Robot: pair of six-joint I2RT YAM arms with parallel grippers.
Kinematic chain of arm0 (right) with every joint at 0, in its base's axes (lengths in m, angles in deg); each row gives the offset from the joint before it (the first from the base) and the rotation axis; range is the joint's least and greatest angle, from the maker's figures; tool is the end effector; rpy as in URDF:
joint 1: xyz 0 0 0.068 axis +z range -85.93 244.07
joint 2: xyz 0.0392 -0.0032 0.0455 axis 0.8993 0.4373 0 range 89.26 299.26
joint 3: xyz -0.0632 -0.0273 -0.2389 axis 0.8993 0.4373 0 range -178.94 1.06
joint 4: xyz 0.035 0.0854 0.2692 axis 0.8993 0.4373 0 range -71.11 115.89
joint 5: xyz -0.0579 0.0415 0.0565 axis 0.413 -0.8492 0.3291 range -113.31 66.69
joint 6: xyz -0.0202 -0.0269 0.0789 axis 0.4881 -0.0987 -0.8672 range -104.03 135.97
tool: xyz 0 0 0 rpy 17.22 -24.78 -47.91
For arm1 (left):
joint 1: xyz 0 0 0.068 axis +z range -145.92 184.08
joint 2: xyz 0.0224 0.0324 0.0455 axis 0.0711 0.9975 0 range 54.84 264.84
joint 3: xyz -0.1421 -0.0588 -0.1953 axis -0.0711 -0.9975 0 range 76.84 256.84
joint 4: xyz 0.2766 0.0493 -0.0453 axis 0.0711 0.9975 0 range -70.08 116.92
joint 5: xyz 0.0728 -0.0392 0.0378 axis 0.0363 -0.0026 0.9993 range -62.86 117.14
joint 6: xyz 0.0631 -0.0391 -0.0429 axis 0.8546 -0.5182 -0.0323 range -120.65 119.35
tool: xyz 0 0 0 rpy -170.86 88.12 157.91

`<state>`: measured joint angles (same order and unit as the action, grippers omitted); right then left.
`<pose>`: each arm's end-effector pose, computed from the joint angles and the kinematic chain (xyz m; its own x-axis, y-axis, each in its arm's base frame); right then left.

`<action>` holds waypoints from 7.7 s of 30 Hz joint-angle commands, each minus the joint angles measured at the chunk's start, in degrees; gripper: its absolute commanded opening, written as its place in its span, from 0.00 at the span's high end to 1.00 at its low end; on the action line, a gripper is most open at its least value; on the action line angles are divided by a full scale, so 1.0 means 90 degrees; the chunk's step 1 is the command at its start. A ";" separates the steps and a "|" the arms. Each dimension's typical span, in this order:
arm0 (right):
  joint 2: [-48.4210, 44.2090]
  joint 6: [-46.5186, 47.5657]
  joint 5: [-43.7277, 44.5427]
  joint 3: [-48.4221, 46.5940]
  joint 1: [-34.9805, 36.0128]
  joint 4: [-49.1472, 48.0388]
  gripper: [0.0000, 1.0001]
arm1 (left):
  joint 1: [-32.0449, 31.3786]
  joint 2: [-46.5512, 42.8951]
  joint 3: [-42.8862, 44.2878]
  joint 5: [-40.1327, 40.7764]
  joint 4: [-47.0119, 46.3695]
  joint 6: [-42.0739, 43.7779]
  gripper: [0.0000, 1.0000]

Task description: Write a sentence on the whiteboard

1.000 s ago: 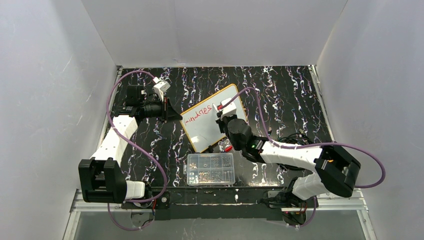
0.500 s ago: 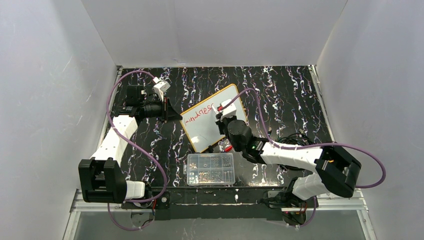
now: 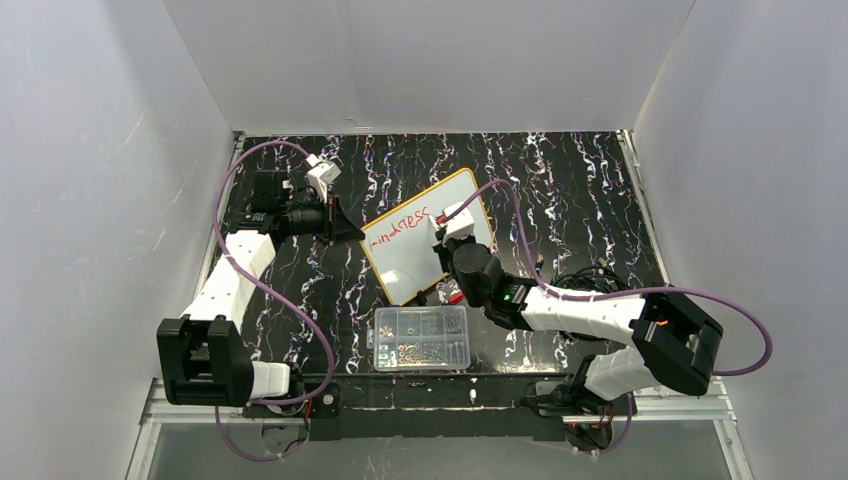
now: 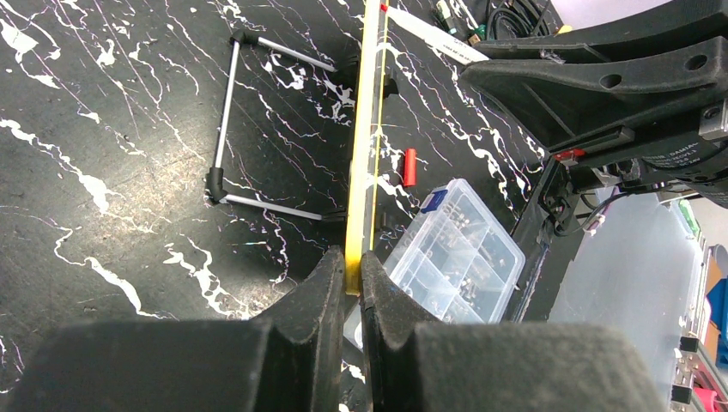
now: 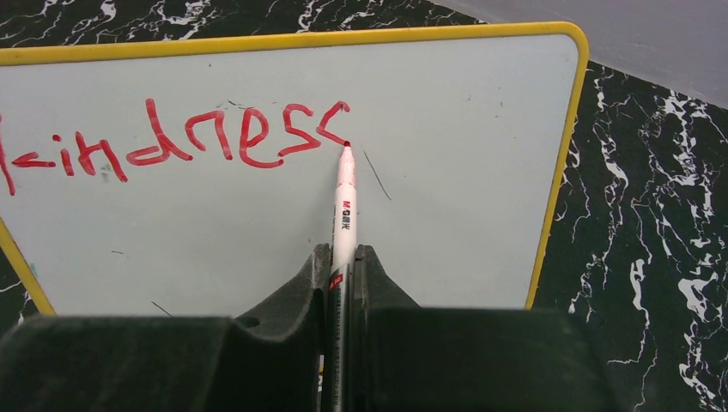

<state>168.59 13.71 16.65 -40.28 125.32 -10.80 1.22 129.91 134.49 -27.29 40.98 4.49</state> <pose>0.2137 0.2885 0.2107 -0.0839 -0.0900 -0.9924 -0.3633 0.9301 -0.0536 0.3225 -0.0776 0.2476 -0.5594 0.0801 -0.8250 0.7180 0.5442 -0.4340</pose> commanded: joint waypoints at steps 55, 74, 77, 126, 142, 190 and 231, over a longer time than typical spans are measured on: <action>-0.0401 0.0437 -0.0573 -0.0240 -0.0773 0.0000 0.99 | -0.0025 -0.0274 0.0037 -0.0085 0.0013 0.0013 1.00; -0.0272 0.0291 -0.0634 -0.0022 -0.0843 0.0064 0.99 | -0.0029 -0.0274 0.0039 -0.0084 0.0013 0.0008 1.00; -0.0367 0.0058 -0.0665 0.0105 -0.0840 0.0115 0.99 | -0.0025 -0.0280 0.0037 -0.0085 0.0014 0.0008 1.00; -0.0410 0.0620 -0.0411 -0.0196 -0.0849 -0.0278 0.99 | -0.0025 -0.0313 0.0026 -0.0093 0.0014 0.0012 1.00; -0.0210 0.0671 -0.0441 -0.0210 -0.0931 -0.0251 0.99 | -0.0025 -0.0343 0.0018 -0.0133 -0.0016 -0.0013 1.00; 0.0032 0.0700 -0.0152 -0.0172 -0.0966 -0.0690 0.99 | -0.0026 -0.0345 0.0011 -0.0153 -0.0025 -0.0017 1.00; -0.0179 0.0124 -0.0240 0.0192 -0.1074 -0.0167 0.99 | -0.0025 -0.0347 0.0028 -0.0146 -0.0033 -0.0032 1.00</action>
<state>168.69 16.51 14.49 -39.30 115.83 -13.07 1.22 129.38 134.49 -26.64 40.93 4.01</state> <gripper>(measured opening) 0.163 0.070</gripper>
